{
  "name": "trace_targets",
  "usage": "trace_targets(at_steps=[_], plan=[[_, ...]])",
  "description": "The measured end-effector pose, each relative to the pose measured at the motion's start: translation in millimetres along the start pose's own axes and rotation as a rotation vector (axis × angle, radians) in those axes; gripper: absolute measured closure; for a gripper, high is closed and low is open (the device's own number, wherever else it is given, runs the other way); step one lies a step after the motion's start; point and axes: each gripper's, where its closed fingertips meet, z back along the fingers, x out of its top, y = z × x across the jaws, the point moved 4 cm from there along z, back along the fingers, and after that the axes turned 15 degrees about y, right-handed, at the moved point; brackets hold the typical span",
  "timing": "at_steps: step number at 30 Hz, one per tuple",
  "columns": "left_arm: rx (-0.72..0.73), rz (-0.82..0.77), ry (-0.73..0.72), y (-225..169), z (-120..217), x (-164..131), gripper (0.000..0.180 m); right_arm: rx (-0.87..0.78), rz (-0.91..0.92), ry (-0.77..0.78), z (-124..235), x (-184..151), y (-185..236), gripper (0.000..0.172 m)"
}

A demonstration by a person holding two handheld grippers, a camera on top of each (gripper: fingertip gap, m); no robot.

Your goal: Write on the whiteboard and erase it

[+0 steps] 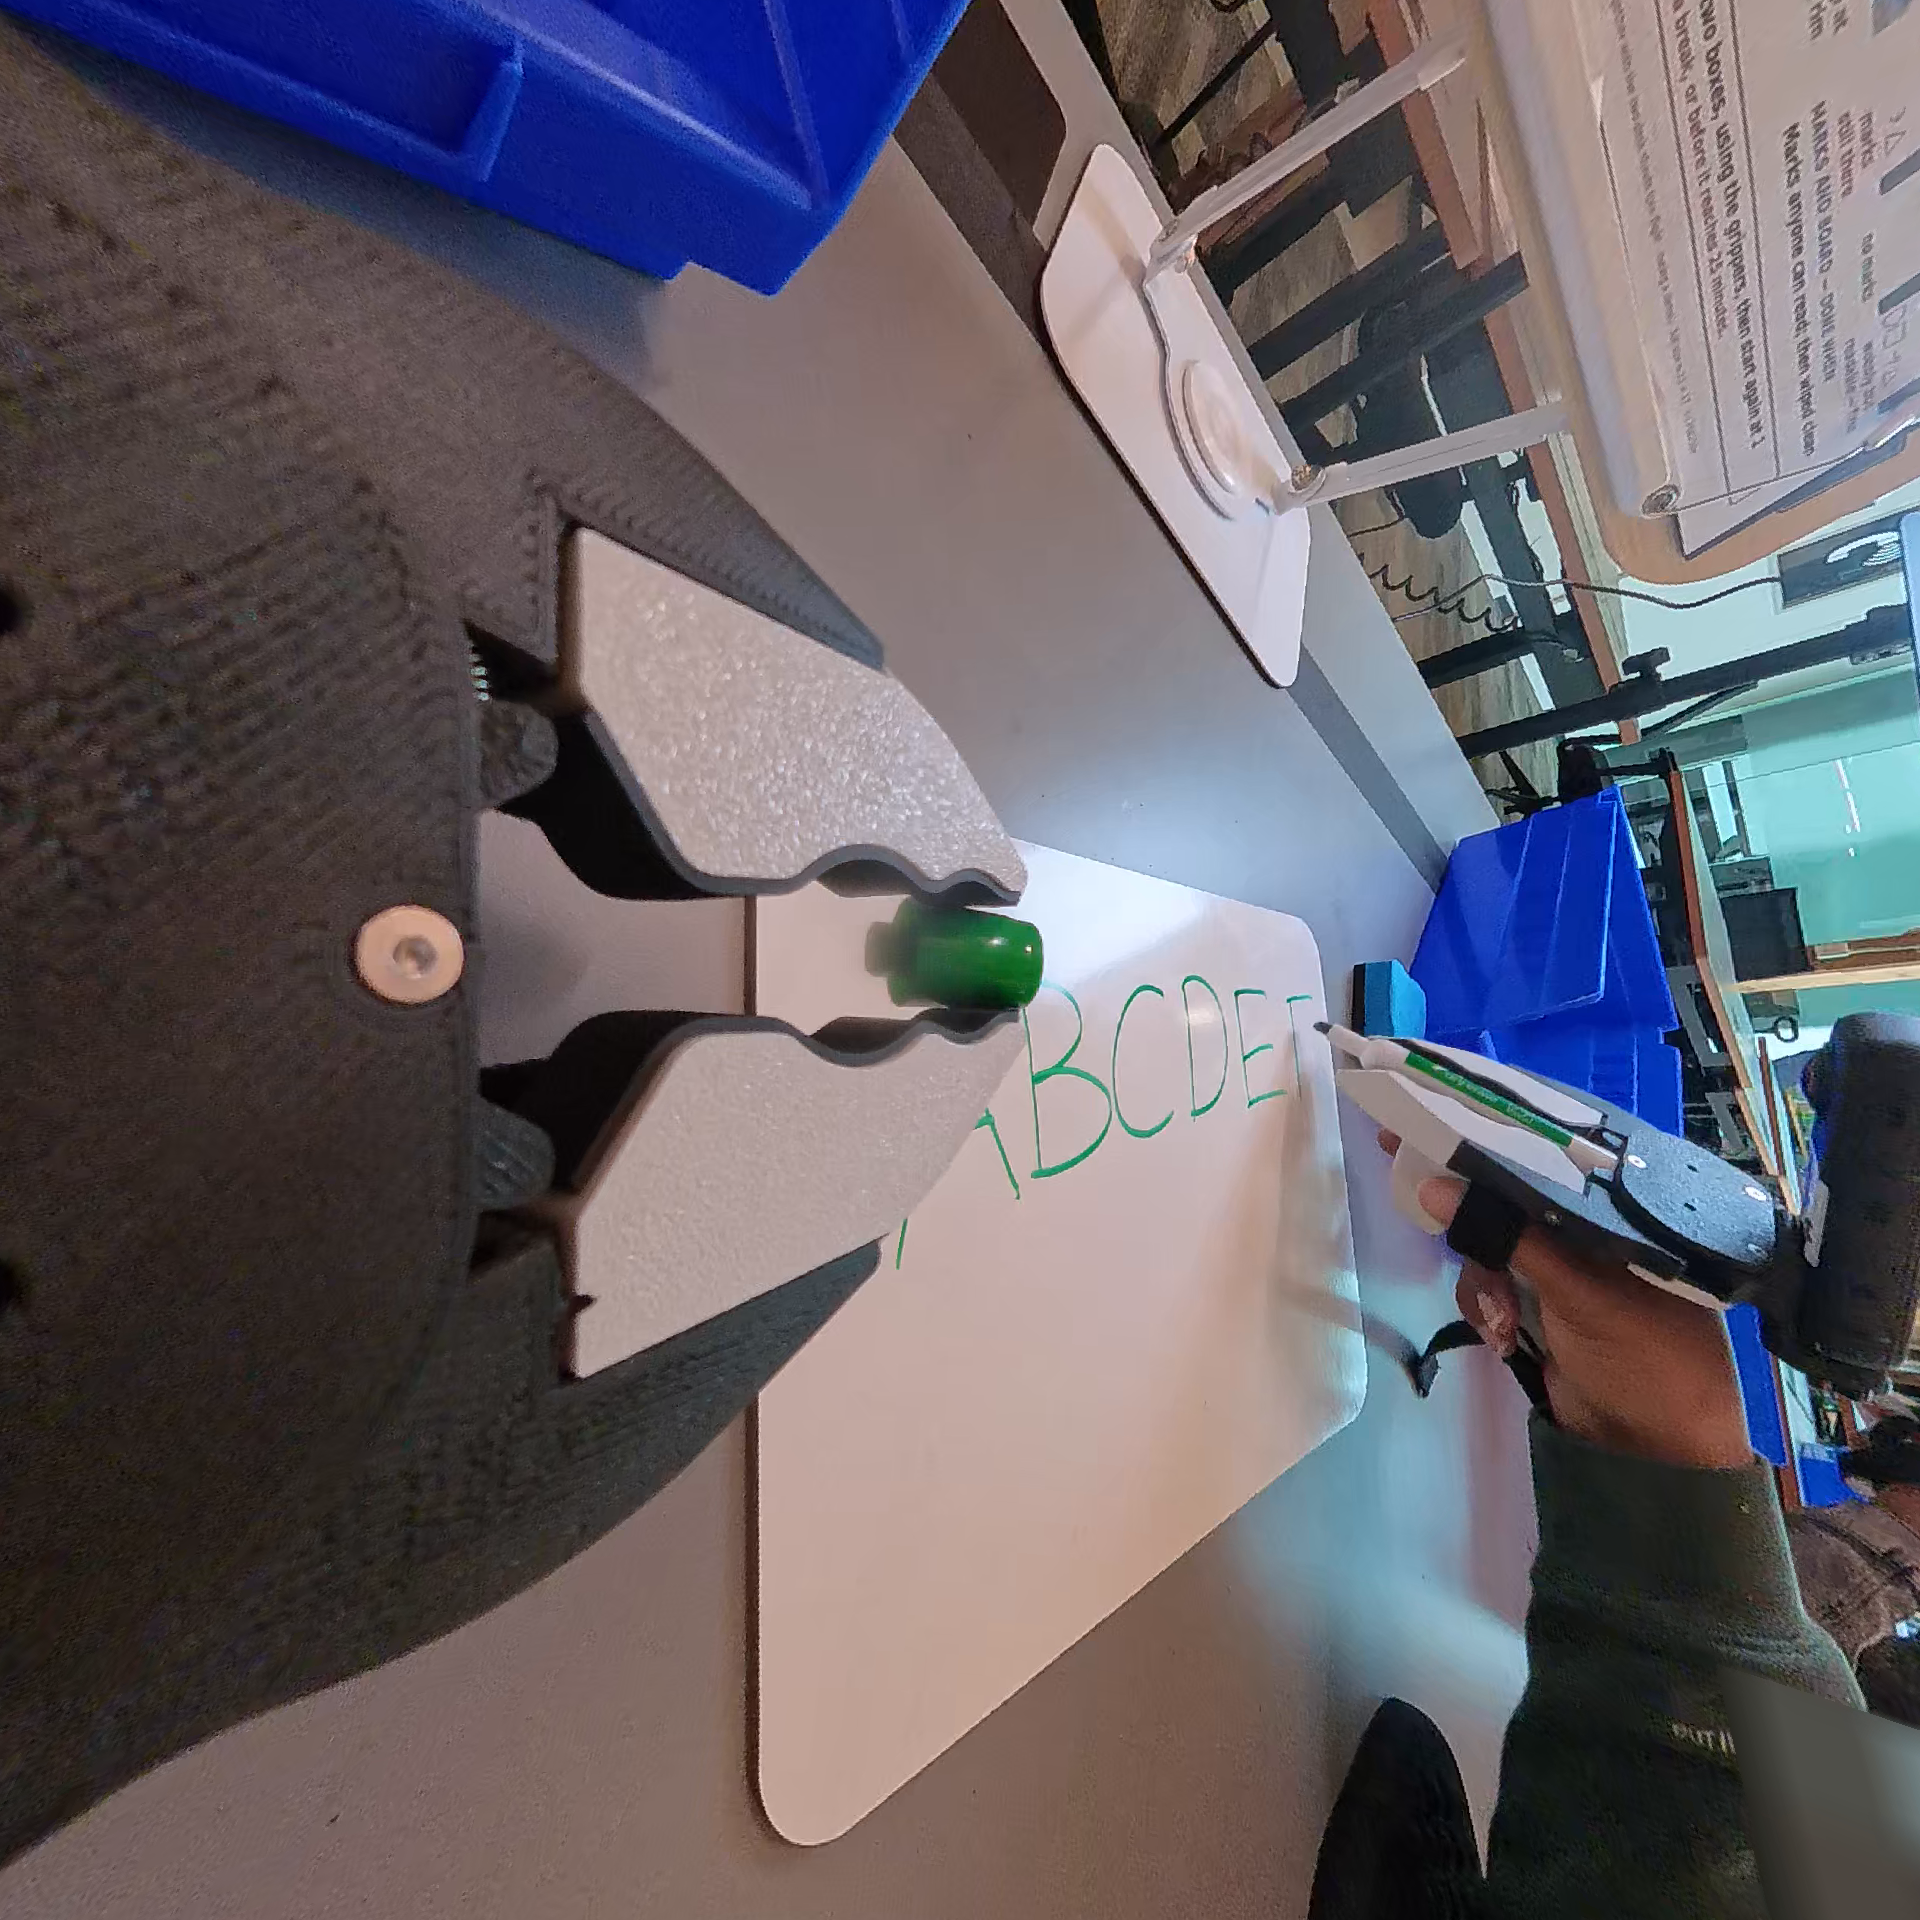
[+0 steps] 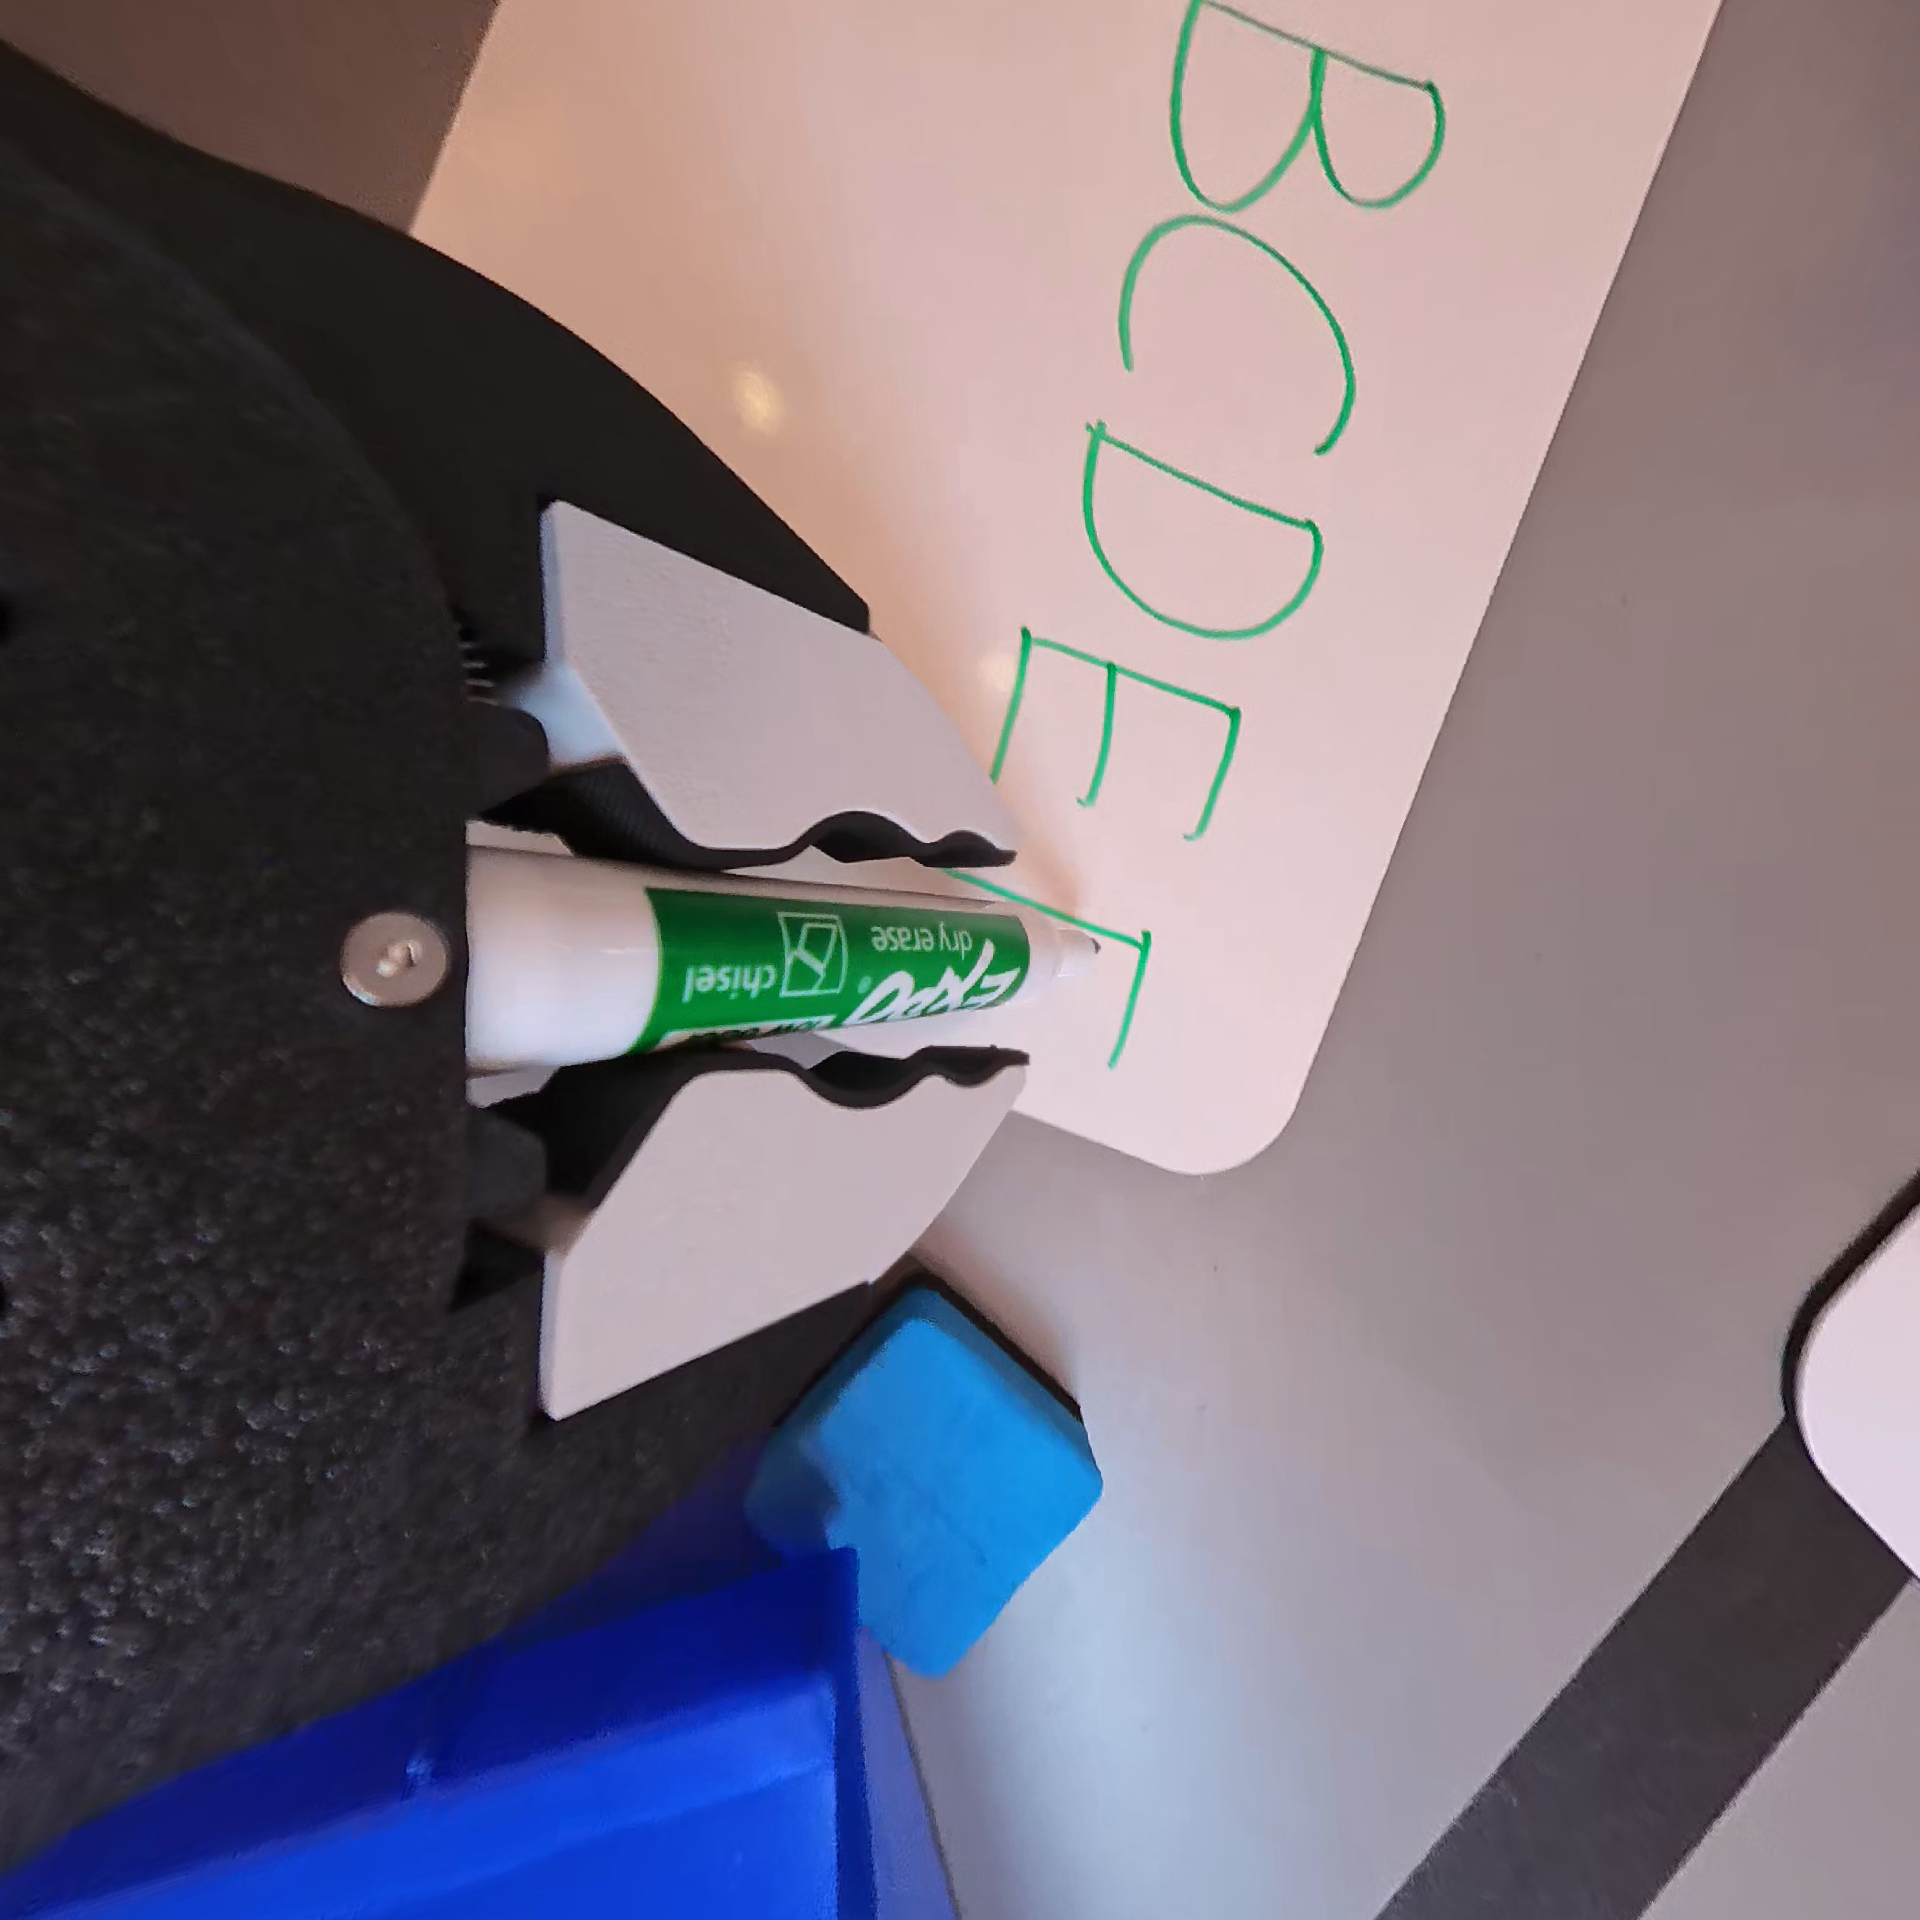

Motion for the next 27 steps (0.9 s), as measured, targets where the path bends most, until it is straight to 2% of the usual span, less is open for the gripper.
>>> trace_targets(at_steps=[8, 18, 27], plan=[[0.001, -0.006, 0.006, -1, -1, 0, 0.162, 0.021, 0.028, 0.038, -2, -9, 11, 0.136], [0.001, -0.004, 0.005, 0, -1, 0, 0.162, -0.046, -0.020, 0.049, 0, -17, -16, 0.136], [0.003, -0.001, 0.004, 1, -1, 0, 0.162, -0.025, 0.003, -0.073, 22, -11, 5, 0.137]])
